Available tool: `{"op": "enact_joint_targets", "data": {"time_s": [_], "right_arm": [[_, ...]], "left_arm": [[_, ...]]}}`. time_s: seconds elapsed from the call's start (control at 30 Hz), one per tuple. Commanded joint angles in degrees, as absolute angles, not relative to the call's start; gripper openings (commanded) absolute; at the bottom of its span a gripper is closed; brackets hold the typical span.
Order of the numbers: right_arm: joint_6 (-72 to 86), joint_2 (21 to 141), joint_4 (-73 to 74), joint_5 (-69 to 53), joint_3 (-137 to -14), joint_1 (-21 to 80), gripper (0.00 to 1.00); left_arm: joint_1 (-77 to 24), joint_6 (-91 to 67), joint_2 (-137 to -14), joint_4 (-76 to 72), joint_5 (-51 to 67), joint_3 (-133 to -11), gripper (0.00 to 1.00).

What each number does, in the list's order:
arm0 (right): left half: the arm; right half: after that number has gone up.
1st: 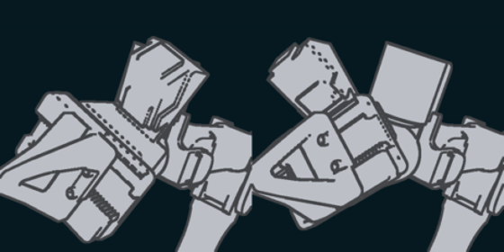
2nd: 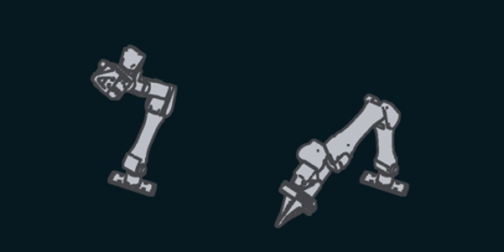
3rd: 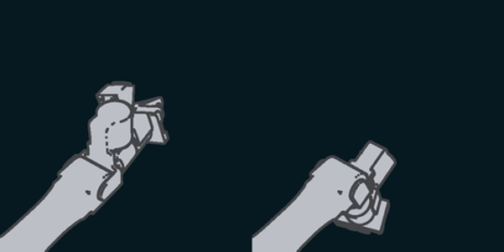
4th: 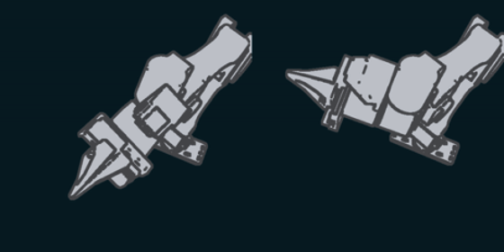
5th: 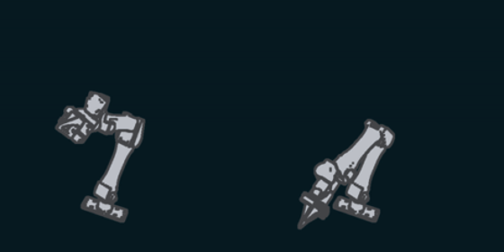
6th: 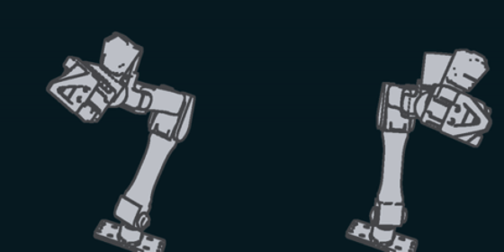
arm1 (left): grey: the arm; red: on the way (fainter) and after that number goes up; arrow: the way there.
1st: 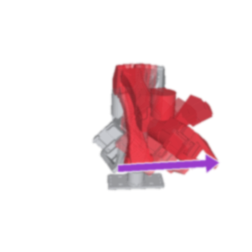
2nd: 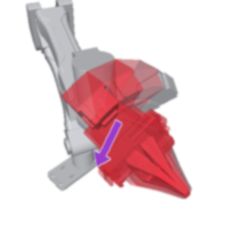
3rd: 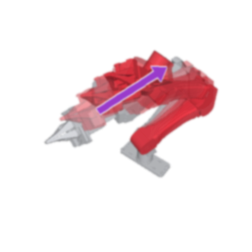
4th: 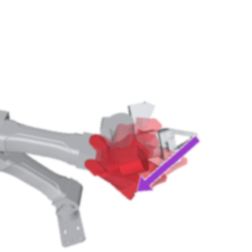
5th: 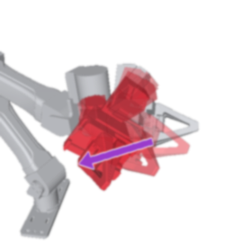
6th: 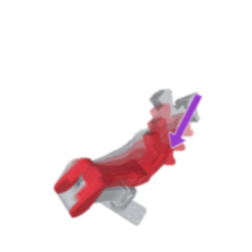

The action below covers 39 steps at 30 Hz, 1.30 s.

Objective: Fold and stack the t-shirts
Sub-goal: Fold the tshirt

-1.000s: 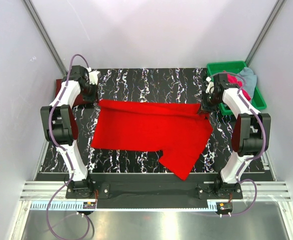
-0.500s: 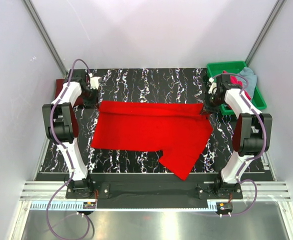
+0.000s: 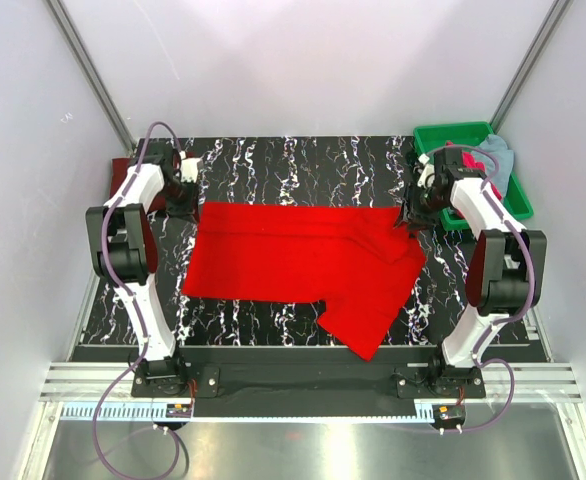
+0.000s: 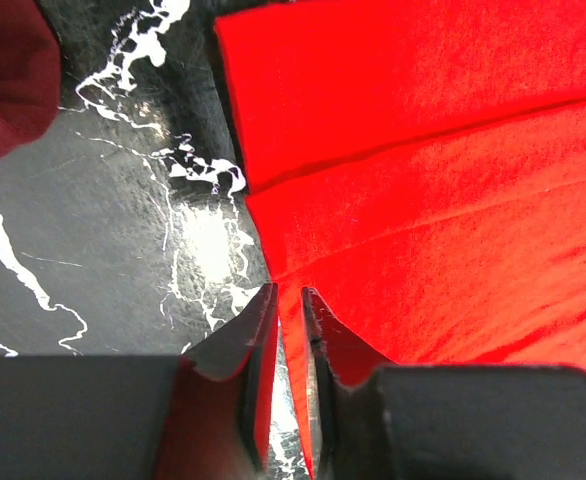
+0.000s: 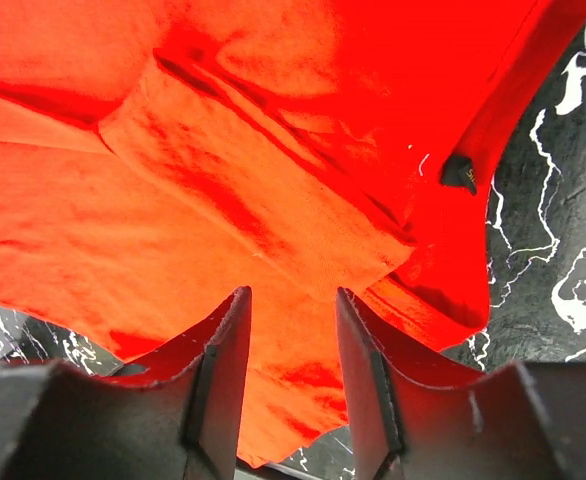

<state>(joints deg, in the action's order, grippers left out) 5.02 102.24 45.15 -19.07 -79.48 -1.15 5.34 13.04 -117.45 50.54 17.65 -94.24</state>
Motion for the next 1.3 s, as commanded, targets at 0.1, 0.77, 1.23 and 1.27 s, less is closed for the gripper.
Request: {"op": "enact_joint_targets", "data": {"time_s": [0.1, 0.77, 1.23, 1.27], "right_arm": [[4.84, 100.01, 42.37, -20.56, -82.44, -1.14, 0.46], [5.01, 124.45, 41.31, -22.06, -102.30, -0.26, 0.36], [5.10, 128.50, 41.75, -21.45, -104.41, 1.49, 0.35], [5.01, 128.58, 41.75, -21.45, -104.41, 1.58, 0.35]], "left_arm": [[5.98, 11.87, -116.36, 48.52, 18.27, -102.55, 0.26], [4.83, 7.73, -127.09, 49.30, 31.64, -113.29, 0.16], [4.39, 7.73, -129.91, 52.38, 33.49, -109.60, 0.18], [4.39, 7.91, -129.73, 52.73, 33.49, -108.64, 0.19]]}}
